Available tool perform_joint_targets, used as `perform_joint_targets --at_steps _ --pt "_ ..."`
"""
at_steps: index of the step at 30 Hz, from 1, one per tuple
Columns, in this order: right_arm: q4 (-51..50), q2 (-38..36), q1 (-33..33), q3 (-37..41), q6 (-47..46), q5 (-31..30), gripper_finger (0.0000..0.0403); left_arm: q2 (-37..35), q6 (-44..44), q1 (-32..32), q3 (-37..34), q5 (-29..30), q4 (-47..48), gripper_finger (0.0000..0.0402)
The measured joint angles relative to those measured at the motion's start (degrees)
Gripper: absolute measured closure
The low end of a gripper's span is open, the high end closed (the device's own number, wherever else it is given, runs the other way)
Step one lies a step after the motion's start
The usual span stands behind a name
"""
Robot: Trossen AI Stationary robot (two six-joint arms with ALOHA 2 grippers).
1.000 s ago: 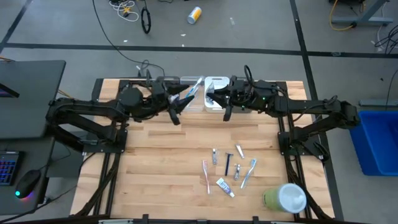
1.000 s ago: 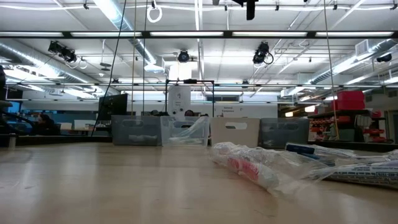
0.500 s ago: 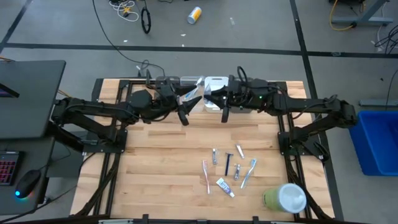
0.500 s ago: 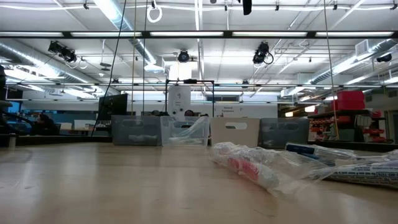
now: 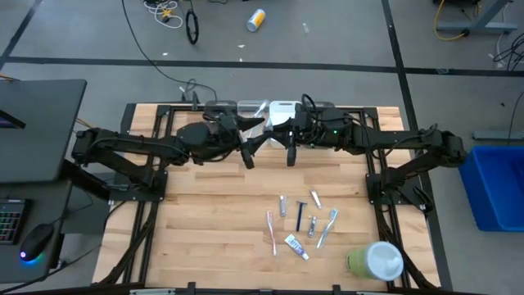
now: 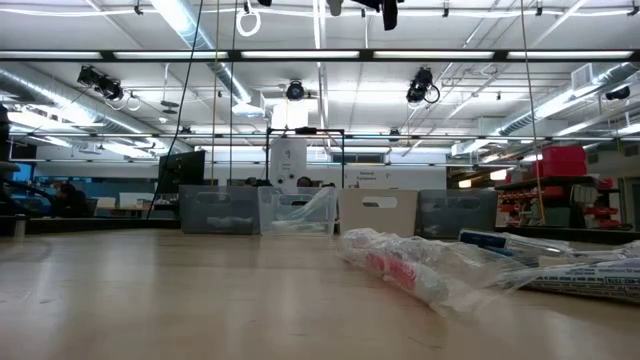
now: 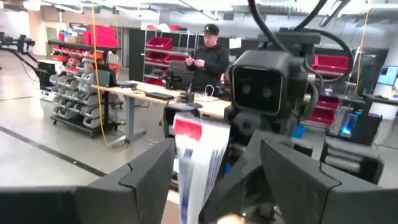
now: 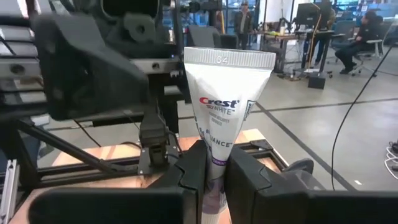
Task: Pick & Place Travel size toiletries
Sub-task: Put the white toothpaste into the left black bin
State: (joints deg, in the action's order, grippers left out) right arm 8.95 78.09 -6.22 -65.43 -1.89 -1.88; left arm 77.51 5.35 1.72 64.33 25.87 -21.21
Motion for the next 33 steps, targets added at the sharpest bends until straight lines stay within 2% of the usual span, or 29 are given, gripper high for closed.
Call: perform_joint_targets --at_steps 15,26,33 --pt "-3.71 0.09 0.00 0.02 1.11 -0.09 0.0355 3.11 -1.51 0.00 0.40 0.37 -1.98 0.0159" --pt "-3.65 0.09 0.03 0.02 1.51 -0.55 0.0354 3.09 -2.78 -0.02 0.40 0.60 -1.35 0.0254" --pt "-2.73 0.09 1.29 0.06 5.45 -2.72 0.0356 3.06 -2.80 0.00 0.51 0.53 -0.80 0.0285"
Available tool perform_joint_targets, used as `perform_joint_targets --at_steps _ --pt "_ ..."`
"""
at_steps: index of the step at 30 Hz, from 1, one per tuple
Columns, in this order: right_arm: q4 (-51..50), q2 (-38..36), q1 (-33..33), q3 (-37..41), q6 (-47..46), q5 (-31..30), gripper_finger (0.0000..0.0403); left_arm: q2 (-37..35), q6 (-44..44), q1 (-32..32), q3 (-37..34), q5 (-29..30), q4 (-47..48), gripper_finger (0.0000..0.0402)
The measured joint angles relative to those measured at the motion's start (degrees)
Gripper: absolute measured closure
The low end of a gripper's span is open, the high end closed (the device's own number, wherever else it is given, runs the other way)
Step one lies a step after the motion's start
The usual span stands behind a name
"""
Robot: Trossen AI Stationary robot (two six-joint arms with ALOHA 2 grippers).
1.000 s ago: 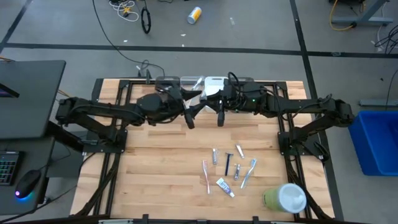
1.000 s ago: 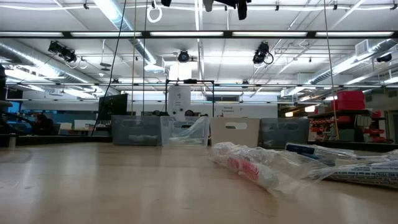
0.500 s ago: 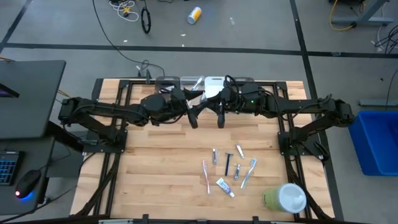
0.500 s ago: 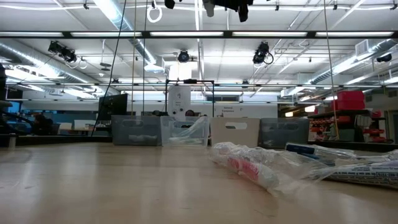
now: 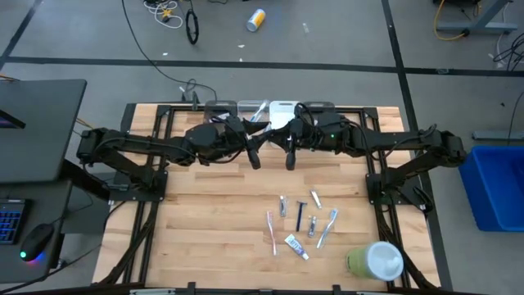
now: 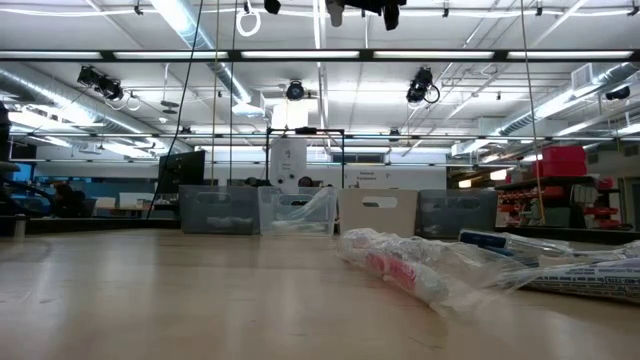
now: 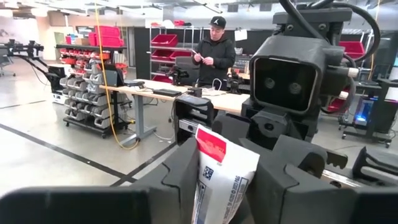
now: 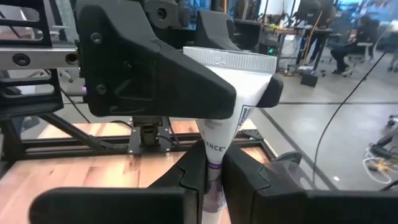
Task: Pick & Place Travel size toiletries
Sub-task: Put the white toothpaste into the left black bin
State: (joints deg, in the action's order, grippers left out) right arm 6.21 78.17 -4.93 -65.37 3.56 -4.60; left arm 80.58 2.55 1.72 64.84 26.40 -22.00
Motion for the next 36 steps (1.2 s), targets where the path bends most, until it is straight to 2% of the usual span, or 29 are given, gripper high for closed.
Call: perform_joint_targets --at_steps 16,25,30,36 --pt "0.64 0.00 0.15 0.00 0.84 -0.48 0.0355 -0.04 -0.85 0.02 0.02 1.26 0.09 0.0325" --pt "0.67 0.00 0.15 0.00 0.82 -0.33 0.0352 -0.04 -0.26 0.00 0.00 1.27 0.07 0.0330" --pt "0.87 -0.02 0.15 0.00 0.71 0.63 0.0328 -0.02 -1.43 0.04 -0.04 1.14 -0.78 0.0332" --pt "1.30 -0.11 0.15 -0.02 -1.92 0.76 0.0272 0.07 -1.85 0.03 -0.13 1.02 -0.76 0.0340"
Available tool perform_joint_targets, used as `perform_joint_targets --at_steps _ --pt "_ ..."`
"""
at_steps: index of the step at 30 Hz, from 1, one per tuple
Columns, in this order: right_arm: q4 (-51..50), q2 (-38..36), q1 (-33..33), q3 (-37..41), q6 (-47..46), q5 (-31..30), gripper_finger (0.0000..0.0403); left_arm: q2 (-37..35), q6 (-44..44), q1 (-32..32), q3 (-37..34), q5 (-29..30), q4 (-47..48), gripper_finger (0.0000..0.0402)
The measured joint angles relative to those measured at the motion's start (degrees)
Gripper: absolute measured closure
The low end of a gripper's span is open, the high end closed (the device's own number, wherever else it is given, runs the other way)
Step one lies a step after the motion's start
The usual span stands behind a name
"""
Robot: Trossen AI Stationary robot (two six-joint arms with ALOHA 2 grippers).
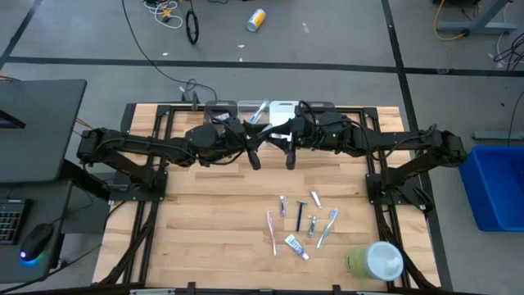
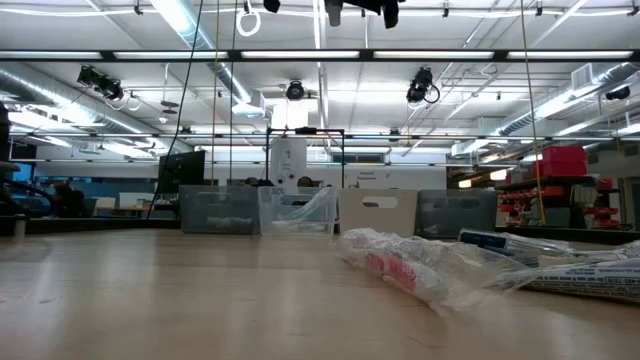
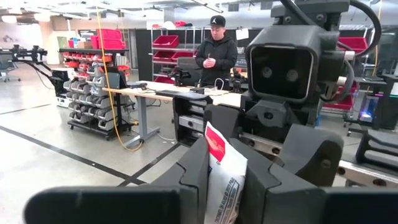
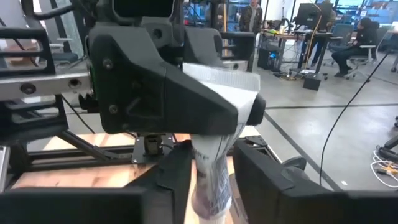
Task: Pick & Place Travel size toiletries
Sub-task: Put the white toothpaste into the left black bin
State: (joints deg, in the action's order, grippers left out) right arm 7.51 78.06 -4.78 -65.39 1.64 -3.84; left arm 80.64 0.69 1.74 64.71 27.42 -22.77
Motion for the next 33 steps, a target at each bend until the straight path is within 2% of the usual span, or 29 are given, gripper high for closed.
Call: perform_joint_targets --at_steps 5,11,21,27,33 --pt "-0.18 -0.22 0.00 -0.02 -0.12 0.00 0.0238 0.00 -0.72 0.00 0.00 0.04 -0.02 0.0366" --pt "-1.32 -0.38 0.00 0.00 -0.81 -0.02 0.0226 0.00 -2.18 0.00 0.00 2.78 -0.17 0.0374" --pt "-6.14 -5.27 -0.04 -0.04 -1.20 -0.15 0.0244 -4.54 -8.22 -0.49 0.00 9.71 1.65 0.0377" --pt "-9.38 -7.23 -0.04 -0.07 -1.76 0.00 0.0255 -8.62 -7.06 -2.67 0.02 10.71 6.36 0.0376" --pt "-13.67 -7.80 -0.04 -0.07 -4.75 7.35 0.0271 -11.00 -5.01 -6.20 0.04 9.91 13.78 0.0381"
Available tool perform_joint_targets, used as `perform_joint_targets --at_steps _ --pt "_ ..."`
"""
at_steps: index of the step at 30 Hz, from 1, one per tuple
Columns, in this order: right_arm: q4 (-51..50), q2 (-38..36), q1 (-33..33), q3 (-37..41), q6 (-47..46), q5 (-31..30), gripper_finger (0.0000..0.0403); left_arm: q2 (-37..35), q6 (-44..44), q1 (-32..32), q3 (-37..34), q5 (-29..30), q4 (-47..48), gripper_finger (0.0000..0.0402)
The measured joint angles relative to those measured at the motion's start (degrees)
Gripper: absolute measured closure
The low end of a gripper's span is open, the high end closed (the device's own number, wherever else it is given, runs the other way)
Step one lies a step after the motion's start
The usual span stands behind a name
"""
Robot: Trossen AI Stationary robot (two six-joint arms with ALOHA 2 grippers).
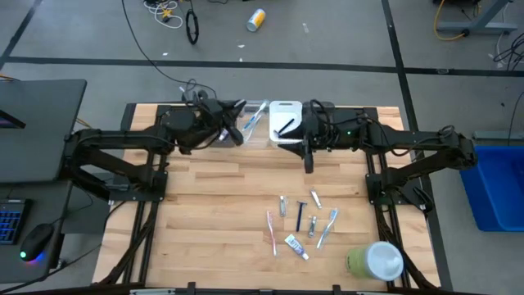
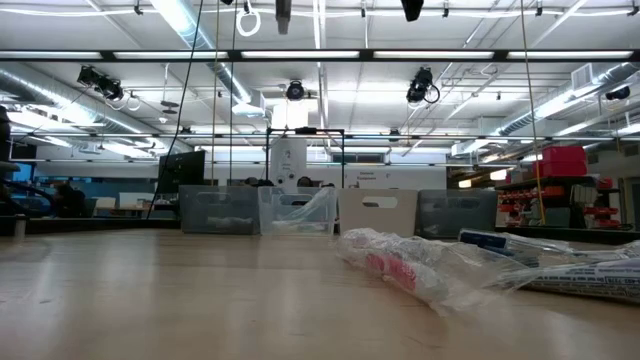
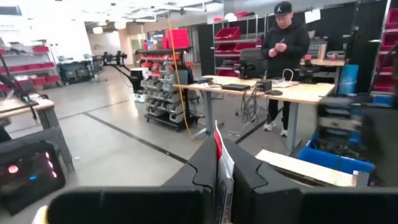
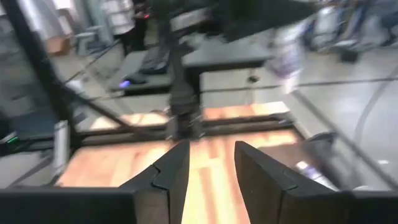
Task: Pick & Place Travel size toiletries
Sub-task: Put the white toothpaste into the left black bin
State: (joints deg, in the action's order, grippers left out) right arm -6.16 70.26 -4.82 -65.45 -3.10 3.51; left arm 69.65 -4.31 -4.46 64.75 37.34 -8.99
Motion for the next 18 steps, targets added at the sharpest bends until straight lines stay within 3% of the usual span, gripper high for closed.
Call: perform_joint_targets --at_steps 4,18 --pt "-2.34 0.00 0.00 0.00 -1.39 3.15 0.0285 -0.79 3.33 -4.07 0.01 -4.35 6.04 0.0383" --pt "-4.85 0.02 0.00 0.00 -1.59 3.15 0.0350 -0.76 5.77 -19.03 0.00 -19.26 19.40 0.0386"
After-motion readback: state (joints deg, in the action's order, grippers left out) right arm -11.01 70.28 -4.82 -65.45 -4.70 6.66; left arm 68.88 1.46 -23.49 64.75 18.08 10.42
